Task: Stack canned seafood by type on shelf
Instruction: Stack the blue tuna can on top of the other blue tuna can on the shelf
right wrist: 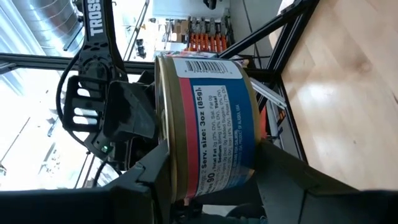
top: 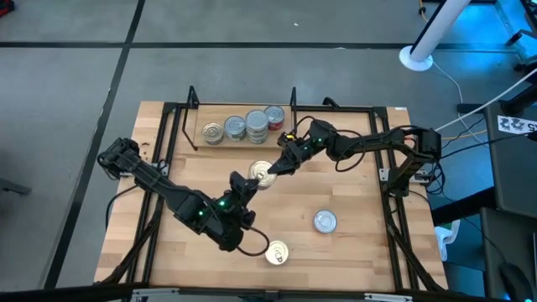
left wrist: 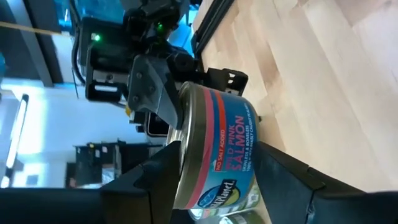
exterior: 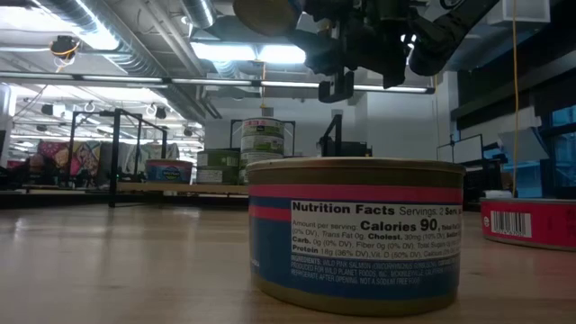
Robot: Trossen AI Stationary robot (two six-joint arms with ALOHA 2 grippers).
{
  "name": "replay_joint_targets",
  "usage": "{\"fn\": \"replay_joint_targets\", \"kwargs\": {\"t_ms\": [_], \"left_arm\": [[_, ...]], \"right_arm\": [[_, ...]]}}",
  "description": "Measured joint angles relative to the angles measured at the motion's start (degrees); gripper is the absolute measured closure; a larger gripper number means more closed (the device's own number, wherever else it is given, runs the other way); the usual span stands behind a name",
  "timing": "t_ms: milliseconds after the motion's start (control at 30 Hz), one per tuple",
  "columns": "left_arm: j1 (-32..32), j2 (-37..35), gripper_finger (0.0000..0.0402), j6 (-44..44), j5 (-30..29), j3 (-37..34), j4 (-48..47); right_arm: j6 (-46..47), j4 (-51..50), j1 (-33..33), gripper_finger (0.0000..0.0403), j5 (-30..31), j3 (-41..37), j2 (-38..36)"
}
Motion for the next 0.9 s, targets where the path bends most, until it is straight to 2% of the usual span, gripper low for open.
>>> {"fn": "replay_joint_targets", "kwargs": {"t_ms": [267, 467, 567, 700, 900], "left_arm": [[-0.04, 0.00, 0.0208, 6.04, 0.04, 0.00, -1.05], [-0.09, 0.00, 0.0208, 5.60, 0.13, 0.00, -1.01], [0.25, 0.02, 0.0206, 2.25, 0.26, 0.00, 0.28], [1.47, 0.03, 0.0183, -1.67, 1.47, -0.02, 2.48], [2.37, 0.81, 0.0153, 0.30, 1.61, -0.07, 4.50]], "right_arm": [[1.99, 0.00, -0.01, 0.0228, 0.35, 0.00, 0.00], [1.99, -0.04, -0.01, 0.0228, 0.30, 0.02, 0.00], [1.99, -0.05, -0.03, 0.0228, 0.17, 0.02, 0.01], [2.01, 0.03, -0.11, 0.0228, 0.23, 0.09, 0.00], [2.03, 0.12, -0.08, 0.0228, 0.14, 0.15, 0.00]]}}
